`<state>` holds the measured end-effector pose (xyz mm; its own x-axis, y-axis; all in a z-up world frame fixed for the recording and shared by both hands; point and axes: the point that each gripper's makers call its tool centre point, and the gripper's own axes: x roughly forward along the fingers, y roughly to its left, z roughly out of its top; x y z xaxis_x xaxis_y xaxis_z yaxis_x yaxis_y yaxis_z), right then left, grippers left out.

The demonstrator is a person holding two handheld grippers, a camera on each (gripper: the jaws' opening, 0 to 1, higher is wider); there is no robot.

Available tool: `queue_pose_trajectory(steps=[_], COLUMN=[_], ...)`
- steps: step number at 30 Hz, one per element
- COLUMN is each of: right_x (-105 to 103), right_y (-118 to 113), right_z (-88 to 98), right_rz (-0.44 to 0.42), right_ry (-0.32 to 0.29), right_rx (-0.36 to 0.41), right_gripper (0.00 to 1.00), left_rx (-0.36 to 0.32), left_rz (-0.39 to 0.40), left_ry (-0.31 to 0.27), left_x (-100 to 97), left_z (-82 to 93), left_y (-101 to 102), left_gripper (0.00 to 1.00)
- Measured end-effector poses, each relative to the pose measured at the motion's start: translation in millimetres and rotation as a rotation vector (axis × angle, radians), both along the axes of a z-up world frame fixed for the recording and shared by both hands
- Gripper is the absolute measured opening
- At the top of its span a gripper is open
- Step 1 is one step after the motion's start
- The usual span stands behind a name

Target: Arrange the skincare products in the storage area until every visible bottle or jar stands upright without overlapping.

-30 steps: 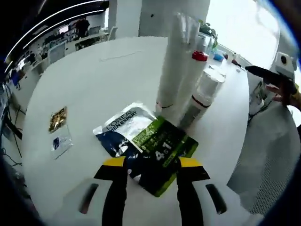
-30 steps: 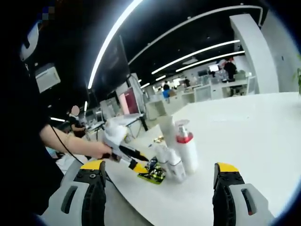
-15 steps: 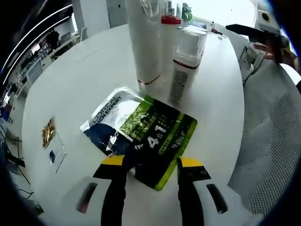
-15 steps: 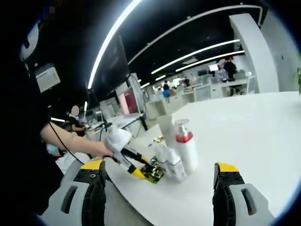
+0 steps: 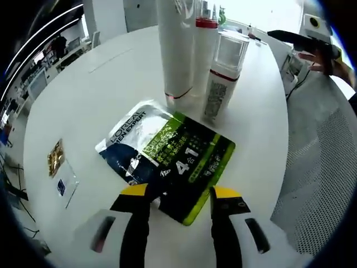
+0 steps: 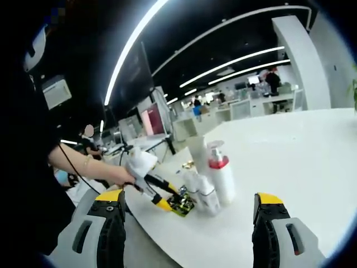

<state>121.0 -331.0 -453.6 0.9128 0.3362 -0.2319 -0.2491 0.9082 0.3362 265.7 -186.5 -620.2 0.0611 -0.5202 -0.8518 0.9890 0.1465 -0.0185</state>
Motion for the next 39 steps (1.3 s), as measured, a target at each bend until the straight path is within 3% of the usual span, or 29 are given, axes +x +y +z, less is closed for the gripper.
queue_pose_trajectory(steps=[3, 6, 9, 12, 17, 22, 28, 35, 39], right_x=[-0.2, -0.3, 0.0, 1.1, 1.1, -0.4, -2.7, -3.4, -3.2], right_y=[0.5, 0.4, 0.2, -2.7, -8.8, -15.9, -18.3, -15.2, -14.9], right_z=[0.0, -0.2, -1.3, -3.5, -5.0, -6.0, -8.6, -13.1, -14.5], right_rz=[0.0, 0.002, 0.006, 0.012, 0.016, 0.008, 0.02, 0.042, 0.055], right_ry=[0.001, 0.002, 0.005, 0.009, 0.012, 0.016, 0.025, 0.032, 0.033], right_rx=[0.001, 0.003, 0.001, -0.006, -0.013, -0.018, -0.063, -0.08, -0.084], right_gripper=[0.99, 0.99, 0.99, 0.99, 0.99, 0.99, 0.99, 0.99, 0.99], left_rx=[-0.006, -0.055, -0.115, -0.157, -0.221, -0.295, -0.395, -0.502, -0.605], left_rz=[0.029, 0.088, 0.13, 0.178, 0.276, 0.399, 0.47, 0.521, 0.555], left_ry=[0.002, 0.023, 0.037, 0.04, 0.043, 0.033, -0.002, -0.063, -0.08], left_x=[-0.3, -0.4, 8.6, 7.7, 16.9, 25.9, 27.3, 12.9, 6.1], left_z=[1.1, 8.8, 15.7, 35.3, 49.2, 69.0, 90.5, 121.1, 142.9], left_y=[-1.0, -6.0, -6.4, -9.5, 1.7, 19.7, 36.5, 45.3, 49.0], left_gripper=[0.39, 0.49, 0.49, 0.54, 0.63, 0.65, 0.73, 0.85, 0.91])
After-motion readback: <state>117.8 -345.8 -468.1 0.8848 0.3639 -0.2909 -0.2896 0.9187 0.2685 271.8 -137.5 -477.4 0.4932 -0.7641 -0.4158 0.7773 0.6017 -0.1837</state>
